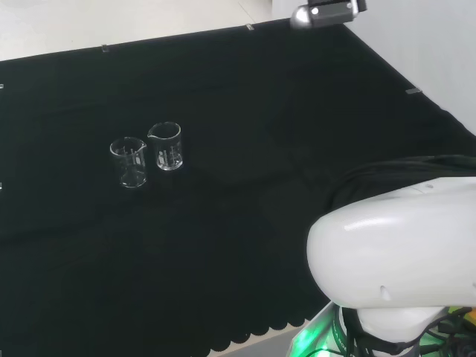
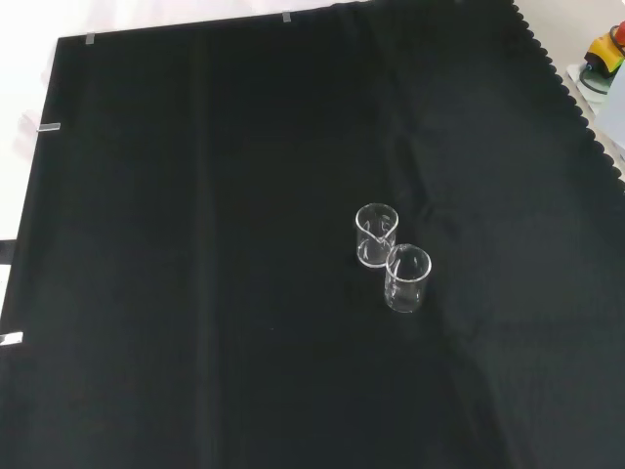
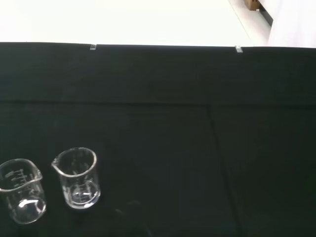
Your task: Pick up the beaker on the right.
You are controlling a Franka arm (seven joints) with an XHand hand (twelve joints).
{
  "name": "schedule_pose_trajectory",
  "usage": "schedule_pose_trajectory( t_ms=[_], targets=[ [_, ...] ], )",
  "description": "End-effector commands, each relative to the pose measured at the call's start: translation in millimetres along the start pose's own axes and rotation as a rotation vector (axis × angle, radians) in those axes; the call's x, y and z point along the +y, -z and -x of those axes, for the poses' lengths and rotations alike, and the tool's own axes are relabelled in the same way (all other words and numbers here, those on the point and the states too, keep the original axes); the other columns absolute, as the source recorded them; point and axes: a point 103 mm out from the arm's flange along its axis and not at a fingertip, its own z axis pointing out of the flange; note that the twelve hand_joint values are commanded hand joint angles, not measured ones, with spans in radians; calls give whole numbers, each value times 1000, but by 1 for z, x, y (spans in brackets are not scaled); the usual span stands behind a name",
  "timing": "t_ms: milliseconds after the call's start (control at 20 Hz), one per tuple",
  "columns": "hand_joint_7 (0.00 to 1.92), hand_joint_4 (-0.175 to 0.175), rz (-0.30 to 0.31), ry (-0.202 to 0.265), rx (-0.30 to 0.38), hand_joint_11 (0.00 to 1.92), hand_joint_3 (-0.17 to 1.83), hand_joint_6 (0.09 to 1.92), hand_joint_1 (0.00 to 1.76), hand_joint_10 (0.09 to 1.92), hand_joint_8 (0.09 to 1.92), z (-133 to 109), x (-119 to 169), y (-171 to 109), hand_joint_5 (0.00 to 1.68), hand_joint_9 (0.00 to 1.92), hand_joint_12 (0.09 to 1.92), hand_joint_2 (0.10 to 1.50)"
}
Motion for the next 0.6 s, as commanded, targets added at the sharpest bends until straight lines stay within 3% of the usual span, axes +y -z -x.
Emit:
schedule_pose_trajectory(
  t_ms=[50, 200, 350, 600],
  targets=[
    [51, -37, -10, -7, 22, 0, 813, 87, 228, 641, 481, -58, 6, -23, 159, 86, 920, 901],
    [56, -39, -13, -11, 51, 0, 824, 87, 266, 646, 492, -81, 10, -37, 164, 90, 939, 873],
    [58, -40, -24, -9, 62, 0, 830, 87, 282, 649, 498, -87, 22, -50, 167, 92, 946, 860],
    [59, -41, -25, 31, 85, 0, 835, 87, 306, 651, 505, -56, 55, -68, 167, 94, 951, 840]
  ],
)
